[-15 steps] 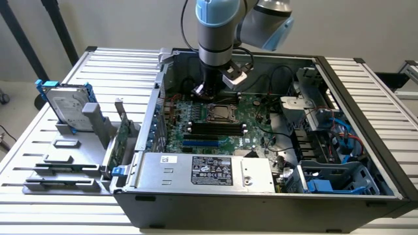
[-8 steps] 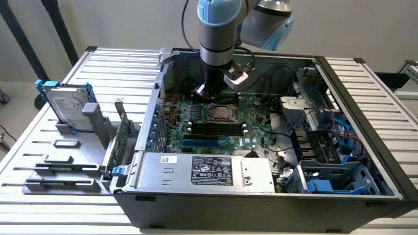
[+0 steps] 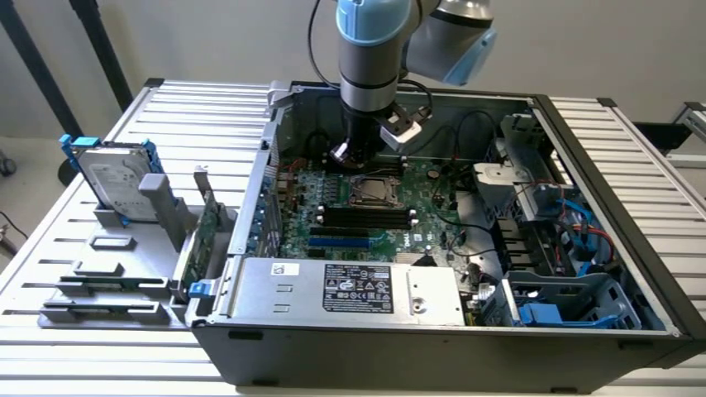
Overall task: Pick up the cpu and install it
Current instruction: 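Install the first cpu locking lever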
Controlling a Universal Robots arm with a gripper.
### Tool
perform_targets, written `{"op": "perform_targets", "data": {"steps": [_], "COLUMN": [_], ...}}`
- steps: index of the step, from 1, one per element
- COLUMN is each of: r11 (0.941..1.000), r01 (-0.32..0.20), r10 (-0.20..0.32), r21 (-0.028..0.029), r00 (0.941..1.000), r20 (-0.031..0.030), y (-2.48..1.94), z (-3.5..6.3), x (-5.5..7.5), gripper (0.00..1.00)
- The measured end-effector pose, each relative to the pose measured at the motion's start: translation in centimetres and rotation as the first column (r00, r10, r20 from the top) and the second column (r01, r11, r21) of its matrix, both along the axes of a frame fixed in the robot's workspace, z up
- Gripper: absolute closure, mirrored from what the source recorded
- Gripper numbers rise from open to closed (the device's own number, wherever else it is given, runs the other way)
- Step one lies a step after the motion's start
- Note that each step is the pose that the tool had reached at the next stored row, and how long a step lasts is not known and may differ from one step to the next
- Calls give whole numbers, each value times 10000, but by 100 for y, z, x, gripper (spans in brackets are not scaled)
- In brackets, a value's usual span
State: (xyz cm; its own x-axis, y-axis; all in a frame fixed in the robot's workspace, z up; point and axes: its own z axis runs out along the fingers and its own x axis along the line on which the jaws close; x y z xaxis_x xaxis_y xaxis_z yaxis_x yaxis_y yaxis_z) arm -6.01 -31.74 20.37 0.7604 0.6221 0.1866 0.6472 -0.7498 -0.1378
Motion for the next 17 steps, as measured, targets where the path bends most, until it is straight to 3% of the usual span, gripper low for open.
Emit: {"op": "perform_targets", "data": {"steps": [10, 17], "r11": [10000, 9998], "r01": [-79, -181], "r10": [79, 181], "r21": [1, 1], "r00": [9999, 9998], "r20": [-100, -131], "y": [6, 11], "z": [-1, -3], "x": [3, 33], "gripper": [89, 89]}}
